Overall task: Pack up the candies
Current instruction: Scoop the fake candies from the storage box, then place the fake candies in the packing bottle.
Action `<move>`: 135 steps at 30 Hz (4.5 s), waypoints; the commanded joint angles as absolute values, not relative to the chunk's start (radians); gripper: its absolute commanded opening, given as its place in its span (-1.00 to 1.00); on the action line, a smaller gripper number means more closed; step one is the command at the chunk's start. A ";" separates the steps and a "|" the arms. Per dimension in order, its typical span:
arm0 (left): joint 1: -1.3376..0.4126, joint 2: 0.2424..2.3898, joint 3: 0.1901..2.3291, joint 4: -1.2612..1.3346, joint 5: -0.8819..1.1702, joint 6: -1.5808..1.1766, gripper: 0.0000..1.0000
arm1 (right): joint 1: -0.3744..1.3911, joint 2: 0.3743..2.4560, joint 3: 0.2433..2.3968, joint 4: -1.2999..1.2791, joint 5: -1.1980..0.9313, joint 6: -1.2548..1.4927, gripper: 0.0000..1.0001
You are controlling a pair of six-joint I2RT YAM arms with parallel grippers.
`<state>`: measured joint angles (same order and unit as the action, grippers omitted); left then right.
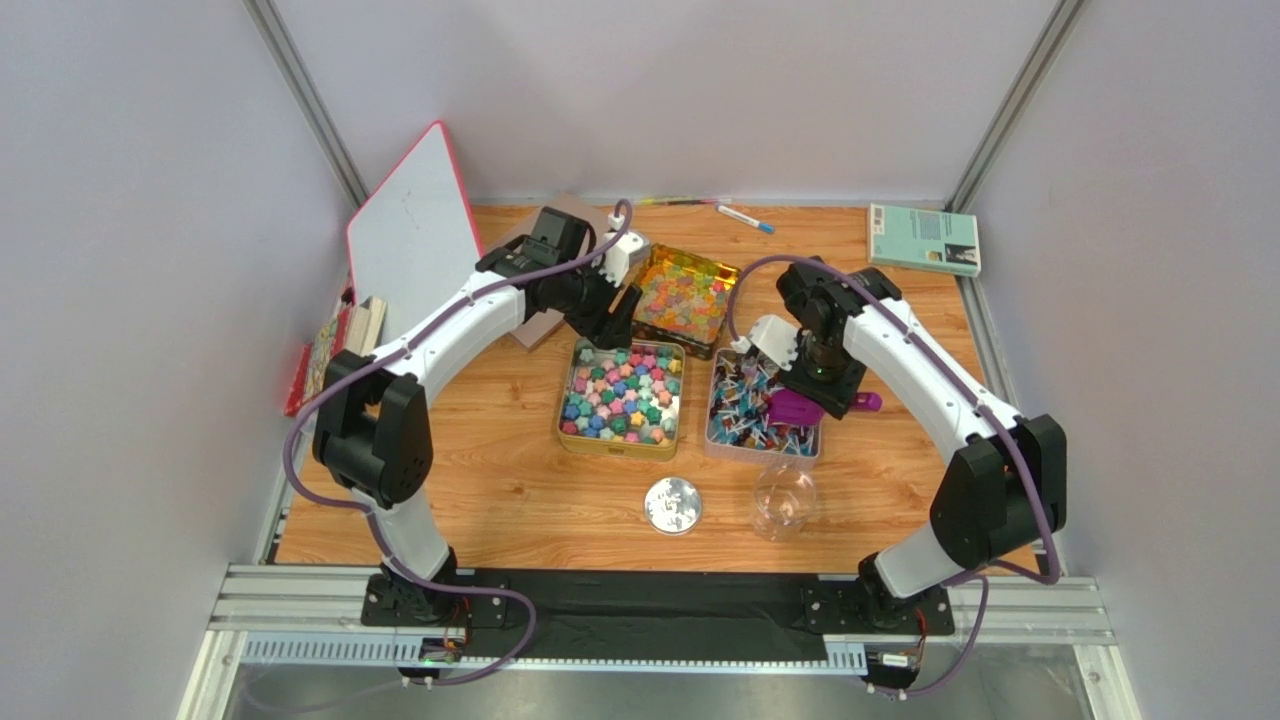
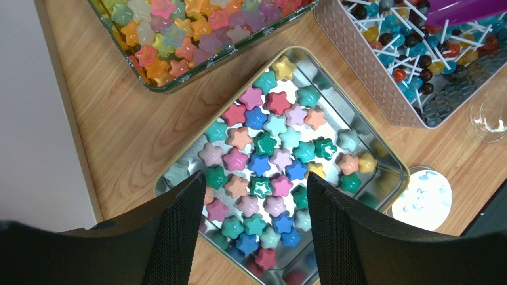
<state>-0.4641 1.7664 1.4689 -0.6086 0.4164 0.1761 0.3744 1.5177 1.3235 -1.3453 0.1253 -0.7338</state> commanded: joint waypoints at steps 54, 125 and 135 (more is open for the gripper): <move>-0.449 1.565 1.371 -0.630 0.295 0.189 0.40 | 0.433 1.786 1.359 -1.171 -0.081 -0.517 -1.00; -0.491 1.404 1.302 -0.558 0.327 0.179 0.40 | 0.362 0.583 0.946 -1.479 0.267 -1.342 -1.00; -0.494 1.411 1.281 -0.529 0.293 0.176 0.40 | 0.362 0.572 0.968 -1.503 0.336 -1.561 -1.00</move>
<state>-0.4904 1.4132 1.2835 -0.5751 0.3035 0.1951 0.3645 0.5880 0.9215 -1.3540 0.2649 -1.4315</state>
